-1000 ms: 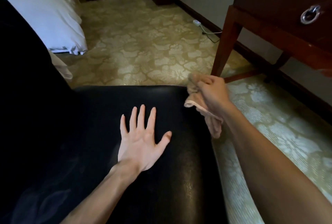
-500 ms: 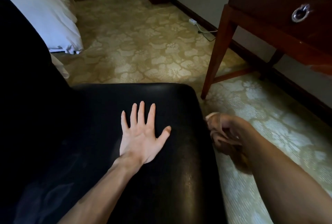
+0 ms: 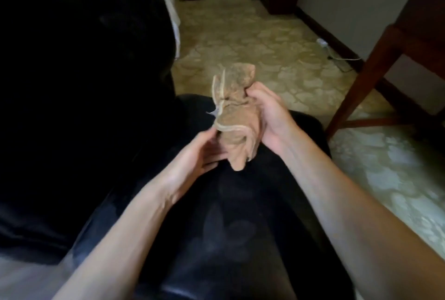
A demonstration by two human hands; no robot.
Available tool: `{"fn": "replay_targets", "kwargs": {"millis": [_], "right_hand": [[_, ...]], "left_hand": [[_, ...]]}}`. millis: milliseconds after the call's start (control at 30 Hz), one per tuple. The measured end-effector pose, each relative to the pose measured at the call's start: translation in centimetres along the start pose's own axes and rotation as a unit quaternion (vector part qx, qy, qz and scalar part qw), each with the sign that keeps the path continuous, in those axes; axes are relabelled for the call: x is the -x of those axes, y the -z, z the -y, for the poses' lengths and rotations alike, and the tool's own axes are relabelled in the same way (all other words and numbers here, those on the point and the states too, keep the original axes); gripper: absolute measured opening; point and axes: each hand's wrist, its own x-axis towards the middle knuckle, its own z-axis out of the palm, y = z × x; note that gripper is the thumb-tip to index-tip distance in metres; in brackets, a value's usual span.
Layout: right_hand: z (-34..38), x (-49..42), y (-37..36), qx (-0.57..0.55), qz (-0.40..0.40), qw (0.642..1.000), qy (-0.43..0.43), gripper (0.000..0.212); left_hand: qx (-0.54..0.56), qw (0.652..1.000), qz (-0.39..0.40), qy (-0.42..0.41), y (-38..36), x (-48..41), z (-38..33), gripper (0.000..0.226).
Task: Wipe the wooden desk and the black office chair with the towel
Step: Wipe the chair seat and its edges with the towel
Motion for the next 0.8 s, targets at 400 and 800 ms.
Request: {"fn": "replay_targets", "kwargs": {"millis": [400,800], "right_hand": [[-4.3,1.5,-5.3,0.38,-0.015,0.925,0.023,0.041],[-9.3,0.4,-7.9,0.781,0.21,0.585,0.052,0.098]], "left_hand": [[-0.289,0.896,-0.267,-0.204,10.7,3.6,-3.2,0.039],[-0.208,0.939,-0.252,-0.11,11.5,5.1,-1.3,0.02]]}}
